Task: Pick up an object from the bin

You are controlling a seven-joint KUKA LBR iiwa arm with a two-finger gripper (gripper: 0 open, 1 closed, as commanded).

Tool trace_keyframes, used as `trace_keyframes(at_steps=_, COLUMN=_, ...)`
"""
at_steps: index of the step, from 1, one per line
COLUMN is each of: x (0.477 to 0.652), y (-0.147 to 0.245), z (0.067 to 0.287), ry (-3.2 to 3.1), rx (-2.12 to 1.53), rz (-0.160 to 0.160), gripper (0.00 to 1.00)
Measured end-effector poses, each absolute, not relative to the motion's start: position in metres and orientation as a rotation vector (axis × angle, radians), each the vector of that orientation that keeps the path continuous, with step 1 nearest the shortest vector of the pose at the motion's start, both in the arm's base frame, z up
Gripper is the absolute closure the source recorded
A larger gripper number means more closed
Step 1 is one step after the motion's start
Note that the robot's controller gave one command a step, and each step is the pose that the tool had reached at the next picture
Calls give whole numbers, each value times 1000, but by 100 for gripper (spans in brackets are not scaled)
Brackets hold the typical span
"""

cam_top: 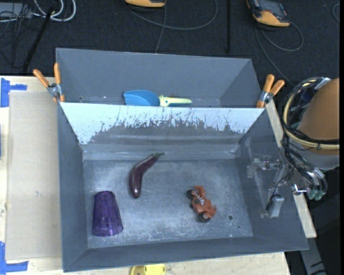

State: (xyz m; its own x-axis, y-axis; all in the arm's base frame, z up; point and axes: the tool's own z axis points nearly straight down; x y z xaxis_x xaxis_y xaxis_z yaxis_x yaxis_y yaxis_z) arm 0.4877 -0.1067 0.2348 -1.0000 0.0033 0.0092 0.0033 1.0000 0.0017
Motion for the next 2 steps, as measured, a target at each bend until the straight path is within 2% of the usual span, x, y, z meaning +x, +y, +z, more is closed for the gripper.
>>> trace_keyframes(at_steps=1, x=489, y=-106, z=239, ry=-3141, rx=0, rz=0, gripper=0)
trace_keyframes(at_steps=2, x=494, y=-107, z=199, ry=-3150, rx=27, rz=3, gripper=0)
